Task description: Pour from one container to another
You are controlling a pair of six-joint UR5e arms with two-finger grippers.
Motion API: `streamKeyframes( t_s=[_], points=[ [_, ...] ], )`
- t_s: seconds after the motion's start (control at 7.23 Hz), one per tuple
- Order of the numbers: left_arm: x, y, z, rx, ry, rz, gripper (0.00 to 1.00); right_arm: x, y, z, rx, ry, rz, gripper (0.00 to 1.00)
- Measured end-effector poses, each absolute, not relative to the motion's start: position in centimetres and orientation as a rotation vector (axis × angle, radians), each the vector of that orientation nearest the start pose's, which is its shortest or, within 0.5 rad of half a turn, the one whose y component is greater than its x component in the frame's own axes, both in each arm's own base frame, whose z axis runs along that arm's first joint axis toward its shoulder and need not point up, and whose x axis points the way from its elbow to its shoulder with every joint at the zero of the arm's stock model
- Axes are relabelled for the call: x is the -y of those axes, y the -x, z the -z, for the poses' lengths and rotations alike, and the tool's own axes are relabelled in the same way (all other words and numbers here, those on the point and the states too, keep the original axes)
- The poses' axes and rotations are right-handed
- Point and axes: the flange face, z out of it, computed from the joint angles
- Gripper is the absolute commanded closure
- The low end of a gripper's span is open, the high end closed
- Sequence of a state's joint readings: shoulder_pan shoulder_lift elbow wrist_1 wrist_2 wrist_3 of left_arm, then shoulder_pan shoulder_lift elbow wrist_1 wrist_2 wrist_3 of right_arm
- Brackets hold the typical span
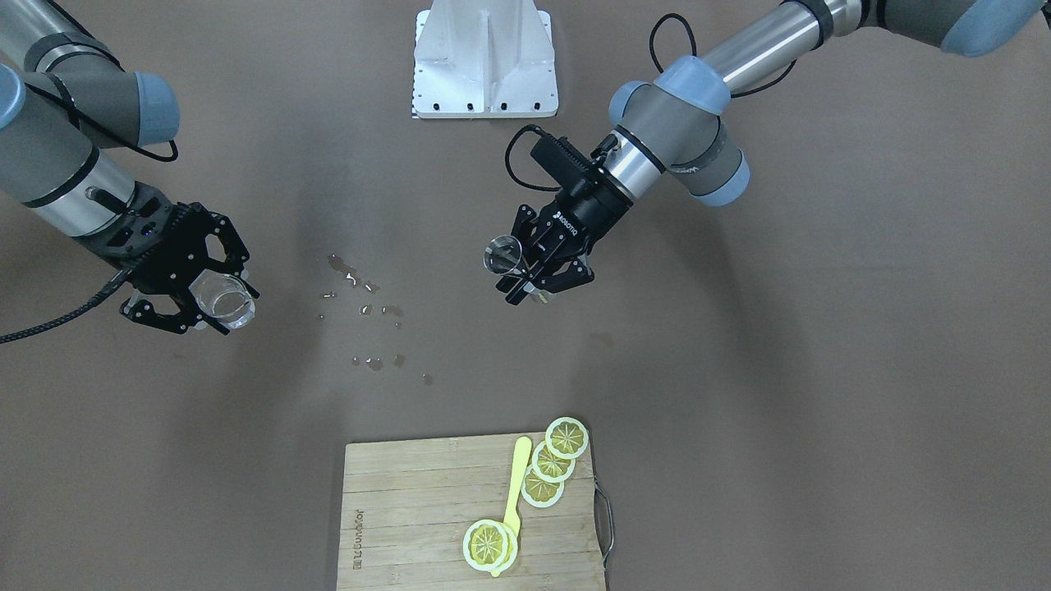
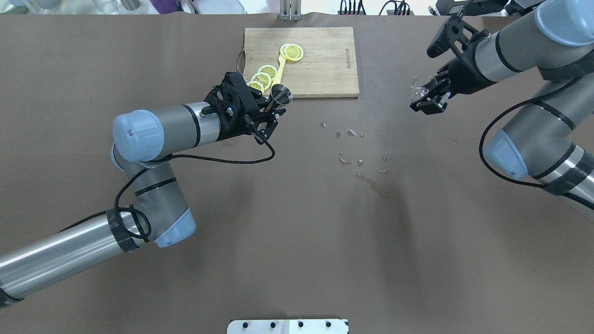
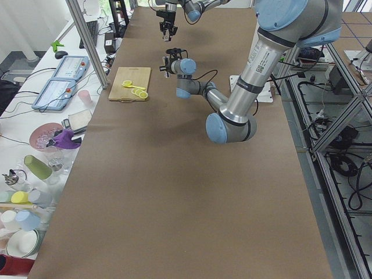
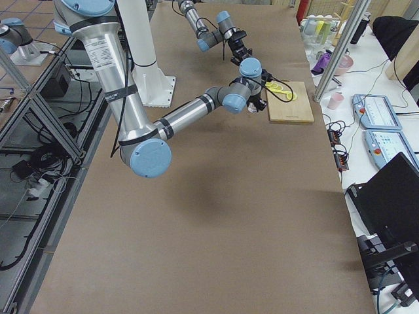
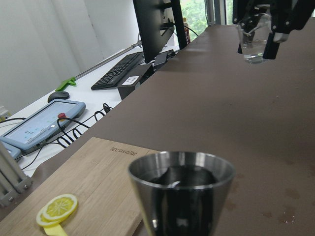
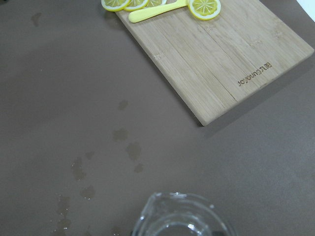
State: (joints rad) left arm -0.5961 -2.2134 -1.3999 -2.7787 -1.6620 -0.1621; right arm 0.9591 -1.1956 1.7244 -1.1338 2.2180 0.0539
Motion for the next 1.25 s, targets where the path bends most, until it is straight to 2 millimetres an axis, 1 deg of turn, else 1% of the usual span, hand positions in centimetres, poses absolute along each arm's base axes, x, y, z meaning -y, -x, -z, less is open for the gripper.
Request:
streamKeyframes(
  t_s=[0.28,0.42,0.55,0.83,0.97,1.25],
  points=[
    [51.4,-51.8,-19.7,-1.031,-1.395,-0.804,1.00,54.9,30.7,-31.4,0.872,-0.669,0.810,1.00],
    [52.3,-52.6,-18.6,-1.043,-1.397,-0.857,1.00,54.8,31.6,-30.5,0.864,-0.646,0.815,1.00],
    [53.0,-53.4,-17.9,-1.059,-1.403,-0.891,1.00,54.6,32.3,-29.7,0.853,-0.624,0.818,1.00],
    [54.2,-55.4,-17.5,-1.097,-1.435,-0.919,1.00,54.7,32.3,-28.6,0.828,-0.615,0.813,1.00],
    [54.5,-56.0,-17.2,-1.111,-1.451,-0.920,1.00,54.3,33.1,-28.1,0.824,-0.602,0.822,1.00],
    [54.3,-57.6,-17.4,-1.157,-1.477,-0.909,1.00,53.9,34.1,-26.9,0.819,-0.566,0.832,1.00]
  ],
)
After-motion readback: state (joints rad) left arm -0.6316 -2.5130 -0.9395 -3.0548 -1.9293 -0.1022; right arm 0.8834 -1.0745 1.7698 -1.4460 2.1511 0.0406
